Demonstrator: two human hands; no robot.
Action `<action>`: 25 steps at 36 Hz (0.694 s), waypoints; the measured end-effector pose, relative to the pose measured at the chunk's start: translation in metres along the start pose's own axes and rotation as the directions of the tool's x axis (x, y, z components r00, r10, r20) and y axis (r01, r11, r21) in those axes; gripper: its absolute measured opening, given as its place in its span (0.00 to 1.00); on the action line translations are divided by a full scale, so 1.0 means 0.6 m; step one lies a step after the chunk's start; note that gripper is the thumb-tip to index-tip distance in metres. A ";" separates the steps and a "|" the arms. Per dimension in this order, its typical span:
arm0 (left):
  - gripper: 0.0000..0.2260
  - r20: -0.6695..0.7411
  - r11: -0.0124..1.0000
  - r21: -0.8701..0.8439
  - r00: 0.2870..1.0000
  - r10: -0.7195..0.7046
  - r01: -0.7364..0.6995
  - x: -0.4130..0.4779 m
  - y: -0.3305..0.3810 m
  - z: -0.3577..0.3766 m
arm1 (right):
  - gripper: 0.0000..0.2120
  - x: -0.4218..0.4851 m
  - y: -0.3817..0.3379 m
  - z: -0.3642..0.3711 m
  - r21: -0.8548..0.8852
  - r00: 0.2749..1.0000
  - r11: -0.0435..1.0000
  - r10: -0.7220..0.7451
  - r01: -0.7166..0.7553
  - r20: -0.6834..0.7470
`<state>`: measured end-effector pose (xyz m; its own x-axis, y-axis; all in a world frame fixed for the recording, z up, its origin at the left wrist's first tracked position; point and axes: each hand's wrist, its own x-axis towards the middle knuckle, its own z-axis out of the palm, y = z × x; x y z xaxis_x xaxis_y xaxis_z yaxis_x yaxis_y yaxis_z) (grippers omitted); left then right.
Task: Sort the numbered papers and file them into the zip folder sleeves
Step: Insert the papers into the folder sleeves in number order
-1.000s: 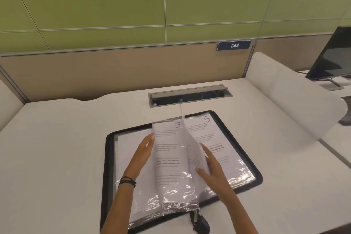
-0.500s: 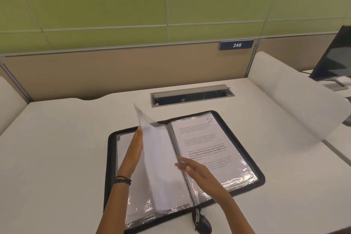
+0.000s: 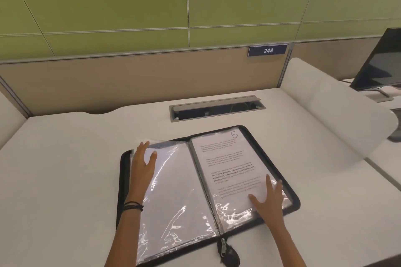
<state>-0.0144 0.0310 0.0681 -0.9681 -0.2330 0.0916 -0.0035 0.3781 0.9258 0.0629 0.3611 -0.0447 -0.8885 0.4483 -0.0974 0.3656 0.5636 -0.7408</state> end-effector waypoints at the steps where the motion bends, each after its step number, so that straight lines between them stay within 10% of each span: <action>1: 0.20 0.019 1.000 0.002 1.000 0.012 -0.012 0.001 0.000 0.007 | 0.44 0.000 0.000 0.001 0.027 1.000 1.000 -0.002 0.002 0.005; 14: 0.13 0.644 0.991 -0.005 0.759 -0.100 0.135 -0.047 0.017 0.156 | 0.38 -0.006 -0.026 -0.005 0.260 0.984 0.949 -0.176 0.177 -0.029; 25: 0.14 0.579 0.944 -0.213 0.811 -0.086 0.252 -0.069 0.059 0.221 | 0.27 -0.041 -0.060 -0.007 0.391 0.834 0.861 -0.456 0.325 0.310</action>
<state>-0.0080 0.1728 0.0482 -0.9295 0.2976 -0.2177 -0.1940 0.1075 0.9751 0.0728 0.3328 -0.0128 -0.9939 -0.0980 0.0500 -0.0822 0.3594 -0.9296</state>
